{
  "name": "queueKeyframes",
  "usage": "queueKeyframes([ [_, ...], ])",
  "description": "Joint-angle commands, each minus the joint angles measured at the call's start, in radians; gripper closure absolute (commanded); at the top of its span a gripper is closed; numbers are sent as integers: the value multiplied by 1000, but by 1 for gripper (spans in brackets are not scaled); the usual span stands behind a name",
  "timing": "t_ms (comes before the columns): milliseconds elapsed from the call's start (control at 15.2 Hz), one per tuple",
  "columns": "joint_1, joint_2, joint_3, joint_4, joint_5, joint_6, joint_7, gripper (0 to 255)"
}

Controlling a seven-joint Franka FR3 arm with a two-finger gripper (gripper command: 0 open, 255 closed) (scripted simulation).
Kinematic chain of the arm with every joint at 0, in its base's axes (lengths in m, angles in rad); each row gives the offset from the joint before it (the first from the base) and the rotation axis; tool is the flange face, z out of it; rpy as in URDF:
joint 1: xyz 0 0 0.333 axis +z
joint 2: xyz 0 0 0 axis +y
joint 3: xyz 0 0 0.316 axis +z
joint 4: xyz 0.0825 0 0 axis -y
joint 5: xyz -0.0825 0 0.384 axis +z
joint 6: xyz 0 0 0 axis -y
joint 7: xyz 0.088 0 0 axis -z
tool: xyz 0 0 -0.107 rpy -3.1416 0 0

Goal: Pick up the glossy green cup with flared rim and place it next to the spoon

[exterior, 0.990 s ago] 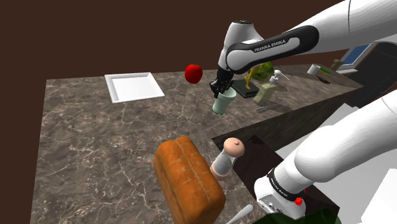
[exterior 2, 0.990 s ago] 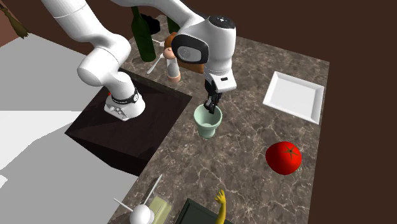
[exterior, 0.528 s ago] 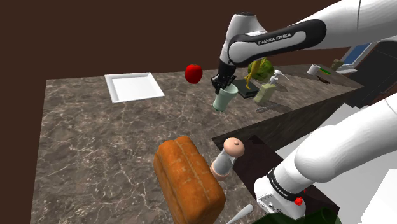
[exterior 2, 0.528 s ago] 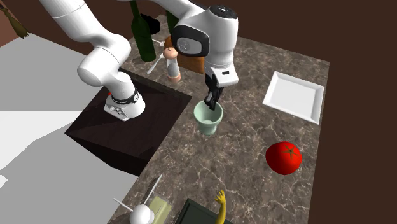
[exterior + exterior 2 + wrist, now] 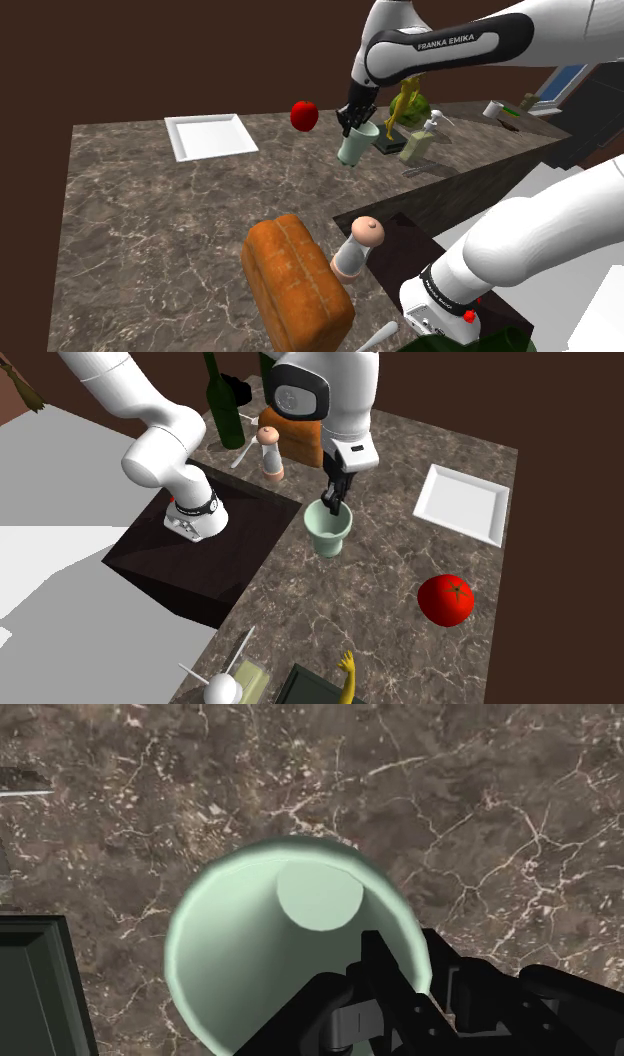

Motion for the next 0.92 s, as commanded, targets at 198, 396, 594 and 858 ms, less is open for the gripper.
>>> queueKeyframes([
  [198,1,-22,0,51,5,-72,-8,255],
  [396,2,-31,1,83,7,-113,-12,255],
  [594,2,-38,1,117,9,-154,-17,255],
  [858,3,-44,1,165,11,-208,-22,255],
])
